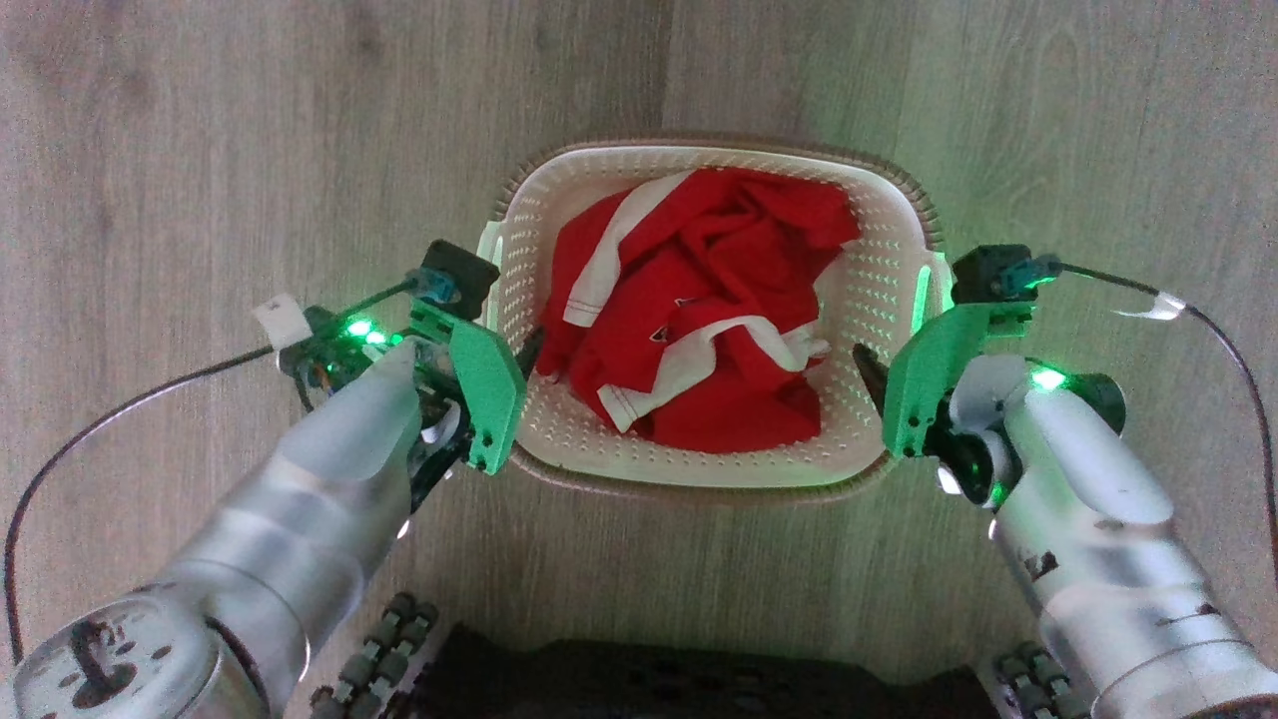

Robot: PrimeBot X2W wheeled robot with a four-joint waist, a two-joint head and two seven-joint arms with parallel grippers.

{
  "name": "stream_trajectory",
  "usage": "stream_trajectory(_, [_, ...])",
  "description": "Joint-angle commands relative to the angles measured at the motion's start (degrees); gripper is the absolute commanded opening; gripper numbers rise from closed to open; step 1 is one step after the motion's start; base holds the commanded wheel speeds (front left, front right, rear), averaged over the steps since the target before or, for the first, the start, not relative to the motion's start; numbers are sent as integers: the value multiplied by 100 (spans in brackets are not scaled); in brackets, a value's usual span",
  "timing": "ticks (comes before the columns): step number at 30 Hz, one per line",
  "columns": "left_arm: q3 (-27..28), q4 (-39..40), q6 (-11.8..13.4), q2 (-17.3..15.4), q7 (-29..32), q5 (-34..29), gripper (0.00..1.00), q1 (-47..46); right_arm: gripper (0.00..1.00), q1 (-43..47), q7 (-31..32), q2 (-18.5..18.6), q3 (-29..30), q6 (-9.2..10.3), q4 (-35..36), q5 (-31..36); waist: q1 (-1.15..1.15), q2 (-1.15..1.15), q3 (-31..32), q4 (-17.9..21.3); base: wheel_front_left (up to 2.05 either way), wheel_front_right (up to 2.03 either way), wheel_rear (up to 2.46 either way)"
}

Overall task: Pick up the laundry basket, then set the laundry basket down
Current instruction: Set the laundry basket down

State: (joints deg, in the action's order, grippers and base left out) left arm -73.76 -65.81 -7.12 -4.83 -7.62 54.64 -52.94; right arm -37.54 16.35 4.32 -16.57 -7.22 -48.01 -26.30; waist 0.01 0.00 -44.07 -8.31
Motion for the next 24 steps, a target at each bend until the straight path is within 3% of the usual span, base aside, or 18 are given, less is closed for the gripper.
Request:
stream_trajectory(1, [40, -4, -36, -77, 6, 47, 100, 35, 100, 73, -79, -145, -160, -26, 83, -27, -1, 0, 33, 3, 0, 0, 0])
stream_trajectory(15, [40, -69, -36, -101, 54, 124, 100, 91, 100, -54, -117, -145, -325, -26, -137, -18, -1, 0, 234, 13, 0, 0, 0])
stream_trajectory(24, [40, -94, -36, -80, -23, 150, 100, 41, 100, -324, 64, -145, -277, -26, -566, 876, -1, 0, 160, -51, 0, 0, 0])
